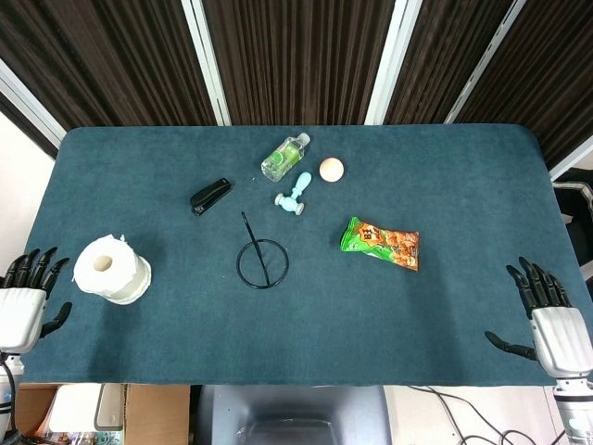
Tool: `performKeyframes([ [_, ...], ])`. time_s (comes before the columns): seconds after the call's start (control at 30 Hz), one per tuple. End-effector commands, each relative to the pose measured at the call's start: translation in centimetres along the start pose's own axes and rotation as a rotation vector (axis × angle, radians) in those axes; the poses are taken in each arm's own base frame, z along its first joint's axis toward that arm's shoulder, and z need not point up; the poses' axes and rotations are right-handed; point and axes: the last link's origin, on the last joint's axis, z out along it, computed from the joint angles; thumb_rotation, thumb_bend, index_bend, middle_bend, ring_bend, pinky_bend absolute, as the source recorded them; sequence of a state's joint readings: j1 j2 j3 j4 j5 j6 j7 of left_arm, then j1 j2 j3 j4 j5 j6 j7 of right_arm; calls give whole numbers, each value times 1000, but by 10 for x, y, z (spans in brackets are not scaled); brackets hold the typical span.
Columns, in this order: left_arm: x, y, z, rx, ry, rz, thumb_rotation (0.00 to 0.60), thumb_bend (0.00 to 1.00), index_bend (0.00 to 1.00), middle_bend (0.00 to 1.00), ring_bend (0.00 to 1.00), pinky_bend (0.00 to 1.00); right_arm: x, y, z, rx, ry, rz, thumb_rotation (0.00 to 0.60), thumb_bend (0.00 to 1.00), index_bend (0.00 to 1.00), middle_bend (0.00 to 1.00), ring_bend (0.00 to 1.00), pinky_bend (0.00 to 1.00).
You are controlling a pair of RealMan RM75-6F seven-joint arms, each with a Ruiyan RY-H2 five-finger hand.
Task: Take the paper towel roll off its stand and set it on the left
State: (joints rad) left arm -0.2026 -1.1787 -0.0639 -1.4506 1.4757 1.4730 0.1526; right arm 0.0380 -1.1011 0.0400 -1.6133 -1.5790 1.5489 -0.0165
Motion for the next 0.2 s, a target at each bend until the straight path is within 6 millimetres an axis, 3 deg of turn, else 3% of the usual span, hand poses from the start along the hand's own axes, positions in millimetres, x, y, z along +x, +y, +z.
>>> performKeyframes([
  [0.03, -2, 1, 0, 6, -4, -10, 600, 342, 182, 78, 50, 126, 0, 0, 0, 0, 0, 1, 600, 124, 0, 0, 0, 215],
  [0.2, -2, 1, 1, 11, -1, -25, 600, 342, 182, 79, 50, 126, 0, 0, 0, 1, -6, 2, 600, 124, 0, 0, 0, 216],
])
